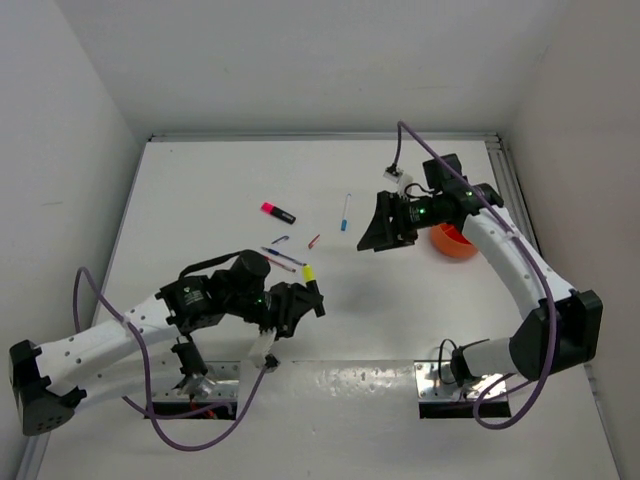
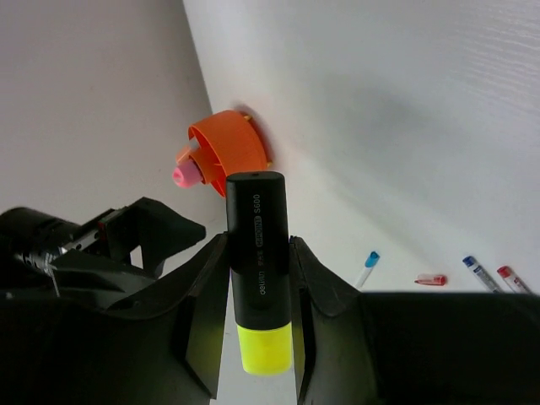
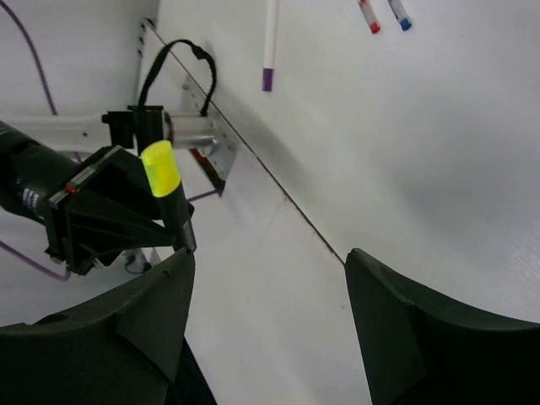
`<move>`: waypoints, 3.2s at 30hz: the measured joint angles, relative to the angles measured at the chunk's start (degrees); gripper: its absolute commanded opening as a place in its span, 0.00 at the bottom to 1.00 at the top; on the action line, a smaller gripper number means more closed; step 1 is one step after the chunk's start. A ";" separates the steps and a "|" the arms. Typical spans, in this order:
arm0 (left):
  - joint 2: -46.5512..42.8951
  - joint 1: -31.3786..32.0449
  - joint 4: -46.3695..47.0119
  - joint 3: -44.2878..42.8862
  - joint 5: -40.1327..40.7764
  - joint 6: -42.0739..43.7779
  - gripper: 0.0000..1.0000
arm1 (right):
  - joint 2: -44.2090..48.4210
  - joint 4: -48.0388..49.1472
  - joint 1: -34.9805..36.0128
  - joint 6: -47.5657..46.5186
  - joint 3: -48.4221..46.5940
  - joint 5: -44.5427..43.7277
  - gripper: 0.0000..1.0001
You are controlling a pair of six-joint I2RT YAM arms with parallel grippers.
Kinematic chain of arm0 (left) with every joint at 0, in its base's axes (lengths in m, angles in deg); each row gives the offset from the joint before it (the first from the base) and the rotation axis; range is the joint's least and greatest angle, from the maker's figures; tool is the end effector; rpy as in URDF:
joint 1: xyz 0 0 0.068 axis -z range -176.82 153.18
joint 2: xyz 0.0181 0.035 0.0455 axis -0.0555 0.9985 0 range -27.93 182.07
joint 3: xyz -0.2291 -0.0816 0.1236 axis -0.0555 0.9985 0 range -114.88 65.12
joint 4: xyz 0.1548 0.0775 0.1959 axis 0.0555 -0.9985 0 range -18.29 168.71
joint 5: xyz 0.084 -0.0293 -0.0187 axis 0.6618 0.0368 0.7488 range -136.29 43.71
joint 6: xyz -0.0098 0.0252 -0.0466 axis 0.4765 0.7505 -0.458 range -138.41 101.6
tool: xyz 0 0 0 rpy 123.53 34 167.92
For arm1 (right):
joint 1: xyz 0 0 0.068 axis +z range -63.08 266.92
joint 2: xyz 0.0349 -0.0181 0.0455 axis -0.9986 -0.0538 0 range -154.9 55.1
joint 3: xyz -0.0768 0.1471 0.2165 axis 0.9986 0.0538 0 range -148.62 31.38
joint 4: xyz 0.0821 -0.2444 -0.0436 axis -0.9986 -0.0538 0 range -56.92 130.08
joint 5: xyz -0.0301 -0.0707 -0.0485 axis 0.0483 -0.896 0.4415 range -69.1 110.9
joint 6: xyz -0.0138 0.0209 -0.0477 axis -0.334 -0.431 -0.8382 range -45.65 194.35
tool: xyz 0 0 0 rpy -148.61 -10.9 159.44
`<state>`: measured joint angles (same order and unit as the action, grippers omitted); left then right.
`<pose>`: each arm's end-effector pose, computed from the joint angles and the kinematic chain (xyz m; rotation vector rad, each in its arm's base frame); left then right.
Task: Sort the stationery into containers
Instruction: Place the pen in the storage box.
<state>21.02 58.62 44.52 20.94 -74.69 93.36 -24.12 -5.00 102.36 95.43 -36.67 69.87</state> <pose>0.0868 -0.1558 0.2859 2.1567 -0.0185 0.0049 0.2595 0.0996 0.3034 -0.2251 2.5496 1.3375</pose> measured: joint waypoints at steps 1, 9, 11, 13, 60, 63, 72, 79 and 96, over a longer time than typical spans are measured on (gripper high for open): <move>0.20 0.92 0.09 0.00 1.03 0.31 0.00 | 0.07 -0.37 0.59 -0.26 0.00 -1.05 0.71; 3.08 6.60 0.66 0.00 6.93 1.40 0.00 | -0.76 -0.83 4.22 0.00 -0.15 -5.53 0.71; 3.78 7.15 0.76 -0.13 7.76 1.55 0.00 | -1.57 -0.72 5.70 0.24 -0.46 -5.86 0.70; 4.59 7.39 0.87 -0.57 8.48 1.60 0.00 | -2.40 -0.42 7.13 0.50 -0.79 -6.21 0.71; 9.53 7.45 2.49 -2.71 13.64 1.90 0.83 | -13.75 -2.27 24.79 -3.58 -12.26 -11.43 0.00; 9.44 7.45 4.07 -2.47 13.84 2.21 1.00 | -13.75 -2.78 24.79 -4.39 -12.70 -12.15 0.00; 5.97 7.67 7.67 -3.26 13.64 -14.60 1.00 | -12.90 -3.50 12.33 -6.67 -14.86 -13.79 0.00; 15.87 3.61 14.01 -20.06 20.37 -56.04 1.00 | -5.95 -0.61 -13.60 -6.99 -15.54 -14.45 0.00; 24.13 -25.88 21.33 -19.65 9.64 -115.84 1.00 | 24.50 25.75 -40.19 -0.22 20.37 -19.91 0.00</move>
<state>45.15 32.74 65.85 1.29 -65.06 -22.48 0.39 20.75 62.16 95.21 -16.30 49.96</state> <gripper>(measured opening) 1.000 0.135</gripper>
